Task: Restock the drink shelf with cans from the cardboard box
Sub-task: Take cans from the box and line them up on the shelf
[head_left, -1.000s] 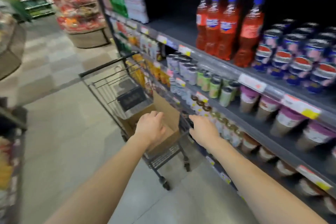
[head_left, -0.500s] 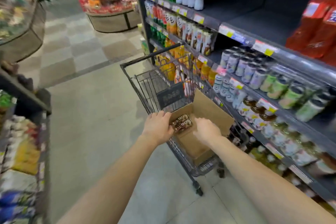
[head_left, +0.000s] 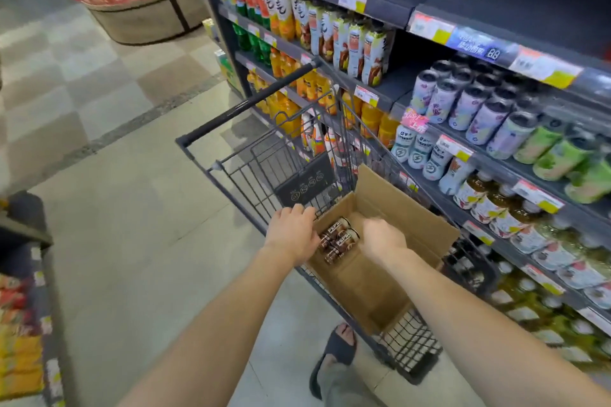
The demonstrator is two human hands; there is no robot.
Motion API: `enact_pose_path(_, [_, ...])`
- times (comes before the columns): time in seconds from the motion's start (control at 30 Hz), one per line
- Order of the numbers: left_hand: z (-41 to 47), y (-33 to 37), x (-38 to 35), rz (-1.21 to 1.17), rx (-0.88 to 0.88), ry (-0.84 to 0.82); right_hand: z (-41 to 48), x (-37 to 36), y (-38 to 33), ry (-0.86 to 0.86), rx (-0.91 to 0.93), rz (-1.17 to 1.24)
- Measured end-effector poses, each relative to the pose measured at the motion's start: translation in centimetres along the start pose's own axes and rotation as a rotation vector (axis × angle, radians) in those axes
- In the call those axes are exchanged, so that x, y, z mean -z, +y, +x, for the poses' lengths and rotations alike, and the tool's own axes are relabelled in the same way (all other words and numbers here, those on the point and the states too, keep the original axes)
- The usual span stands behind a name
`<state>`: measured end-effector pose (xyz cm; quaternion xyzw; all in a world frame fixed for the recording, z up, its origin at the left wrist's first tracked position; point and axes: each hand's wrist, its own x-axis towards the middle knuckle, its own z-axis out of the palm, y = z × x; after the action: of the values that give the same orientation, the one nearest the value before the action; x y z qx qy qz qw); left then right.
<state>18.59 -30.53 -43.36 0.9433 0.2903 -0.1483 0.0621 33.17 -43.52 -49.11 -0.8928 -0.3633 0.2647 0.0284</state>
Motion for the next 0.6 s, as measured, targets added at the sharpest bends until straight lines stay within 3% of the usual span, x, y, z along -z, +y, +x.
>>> enact_pose_path(0.43, [18.1,0.0,-4.4,0.016,-0.162,-0.298,13.5,-3.6,1.7,-0.169,-0.237,0.059])
enact_pose_path(0.6, [23.3,1.1,-9.8,0.054,-0.274,-0.43,16.8,-7.7,2.8,-0.268,-0.432,0.274])
